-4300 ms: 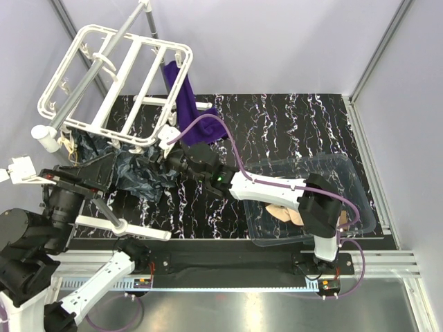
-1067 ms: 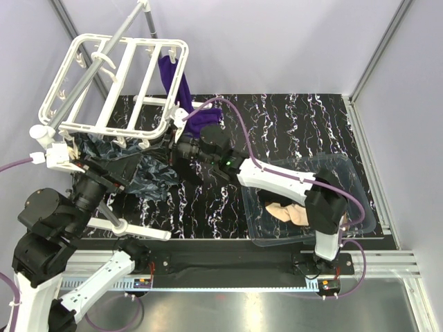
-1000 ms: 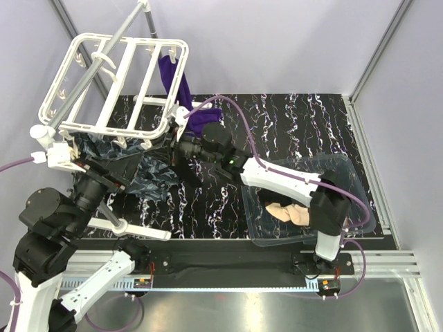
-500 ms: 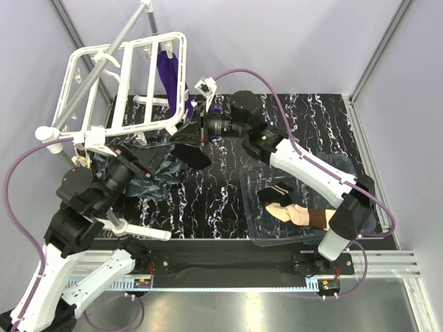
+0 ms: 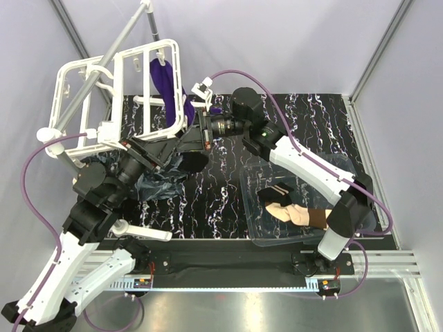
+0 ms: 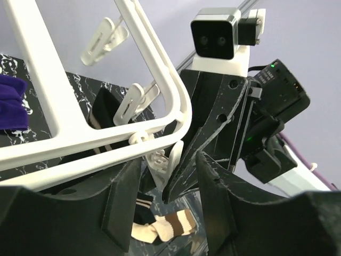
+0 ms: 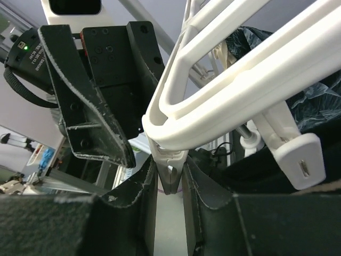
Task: Clip the socks to the hanger
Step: Open the clamp at the hanger.
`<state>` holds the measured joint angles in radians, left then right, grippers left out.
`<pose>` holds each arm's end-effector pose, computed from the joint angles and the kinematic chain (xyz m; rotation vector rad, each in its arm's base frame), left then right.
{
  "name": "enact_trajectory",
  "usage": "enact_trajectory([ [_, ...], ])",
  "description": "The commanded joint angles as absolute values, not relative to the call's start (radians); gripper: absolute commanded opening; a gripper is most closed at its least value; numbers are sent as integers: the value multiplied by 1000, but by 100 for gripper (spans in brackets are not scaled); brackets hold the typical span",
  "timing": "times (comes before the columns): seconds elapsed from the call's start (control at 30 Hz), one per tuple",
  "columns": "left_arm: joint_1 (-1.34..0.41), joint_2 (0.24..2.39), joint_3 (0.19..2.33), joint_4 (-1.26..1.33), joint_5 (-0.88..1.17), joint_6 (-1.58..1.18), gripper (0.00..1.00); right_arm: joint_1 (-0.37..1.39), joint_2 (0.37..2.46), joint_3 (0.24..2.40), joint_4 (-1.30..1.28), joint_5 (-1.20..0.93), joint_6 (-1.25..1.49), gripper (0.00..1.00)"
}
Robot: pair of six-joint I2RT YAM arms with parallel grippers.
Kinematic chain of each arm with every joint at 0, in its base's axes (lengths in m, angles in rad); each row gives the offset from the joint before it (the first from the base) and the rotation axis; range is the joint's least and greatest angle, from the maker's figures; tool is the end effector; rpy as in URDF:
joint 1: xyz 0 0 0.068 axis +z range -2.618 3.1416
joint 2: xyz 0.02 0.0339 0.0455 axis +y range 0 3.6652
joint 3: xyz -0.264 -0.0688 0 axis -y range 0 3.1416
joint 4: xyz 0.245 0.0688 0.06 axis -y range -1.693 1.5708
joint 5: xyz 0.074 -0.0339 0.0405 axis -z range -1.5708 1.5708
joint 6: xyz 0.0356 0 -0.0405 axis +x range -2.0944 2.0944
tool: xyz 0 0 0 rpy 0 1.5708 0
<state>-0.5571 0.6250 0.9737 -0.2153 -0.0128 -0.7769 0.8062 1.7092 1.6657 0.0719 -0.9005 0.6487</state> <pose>0.1057 -0.0653 0.4226 -0.1789 1.5197 -1.0744 0.2567 0.3079 0.4270 -0.9663 1.6111 1.7581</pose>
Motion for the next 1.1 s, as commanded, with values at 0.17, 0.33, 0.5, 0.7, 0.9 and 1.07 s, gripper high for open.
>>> enact_trajectory([
  [0.17,-560,644,965,-106,-114,-868,48,795,1749,1697,187,-1034,788,0],
  [0.33,-560,655,979,-126,-101,-877,47,790,1746,1690,193,-1028,792,0],
  [0.5,-561,641,968,-144,-107,-885,54,779,1744,1664,259,-1026,834,0],
  [0.7,-560,649,957,-127,-101,-888,56,778,1749,1655,284,-1039,856,0],
  [0.9,-561,680,971,-106,-84,-888,51,776,1741,1644,279,-1040,848,0],
  [1.07,-560,678,974,-94,-84,-885,32,775,1741,1634,285,-1039,847,0],
])
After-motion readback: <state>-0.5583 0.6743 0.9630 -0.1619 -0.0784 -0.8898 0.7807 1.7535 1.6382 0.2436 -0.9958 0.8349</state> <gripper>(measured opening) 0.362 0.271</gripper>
